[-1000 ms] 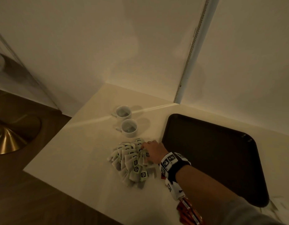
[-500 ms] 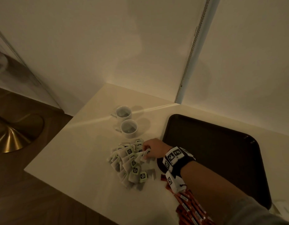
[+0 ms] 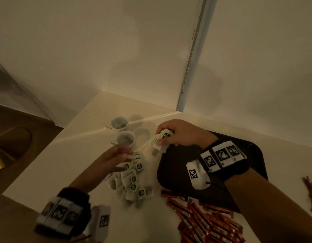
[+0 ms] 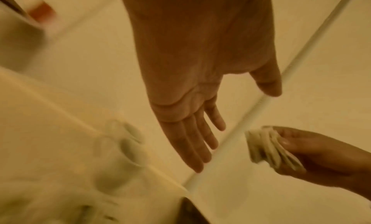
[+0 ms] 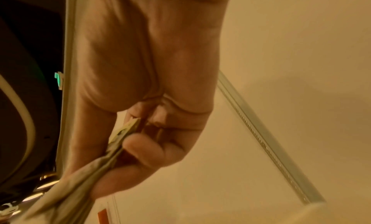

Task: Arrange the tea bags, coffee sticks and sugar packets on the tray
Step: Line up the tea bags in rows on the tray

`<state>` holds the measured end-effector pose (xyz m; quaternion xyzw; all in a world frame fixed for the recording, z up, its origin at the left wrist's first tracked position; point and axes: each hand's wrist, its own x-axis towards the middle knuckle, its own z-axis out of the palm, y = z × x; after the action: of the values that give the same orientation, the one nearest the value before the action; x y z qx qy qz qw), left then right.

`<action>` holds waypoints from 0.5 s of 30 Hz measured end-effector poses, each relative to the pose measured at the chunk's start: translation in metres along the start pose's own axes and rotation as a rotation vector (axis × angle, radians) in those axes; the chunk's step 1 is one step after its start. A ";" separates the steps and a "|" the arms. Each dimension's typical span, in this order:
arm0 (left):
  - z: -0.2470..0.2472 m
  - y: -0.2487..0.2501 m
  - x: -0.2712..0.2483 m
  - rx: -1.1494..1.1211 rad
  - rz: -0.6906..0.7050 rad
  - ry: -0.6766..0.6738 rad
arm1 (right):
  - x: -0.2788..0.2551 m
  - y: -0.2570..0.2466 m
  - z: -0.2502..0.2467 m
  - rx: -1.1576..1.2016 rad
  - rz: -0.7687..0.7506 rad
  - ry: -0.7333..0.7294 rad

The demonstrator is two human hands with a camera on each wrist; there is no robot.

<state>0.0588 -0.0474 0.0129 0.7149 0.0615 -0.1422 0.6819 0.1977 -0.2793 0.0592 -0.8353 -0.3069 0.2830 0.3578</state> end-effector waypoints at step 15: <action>0.123 0.057 0.101 -0.087 0.059 -0.442 | -0.068 0.008 -0.054 0.086 -0.010 0.428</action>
<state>0.1560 -0.1839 0.0352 0.6376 -0.1043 -0.2727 0.7129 0.1933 -0.3552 0.1017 -0.8587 -0.2160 0.1102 0.4515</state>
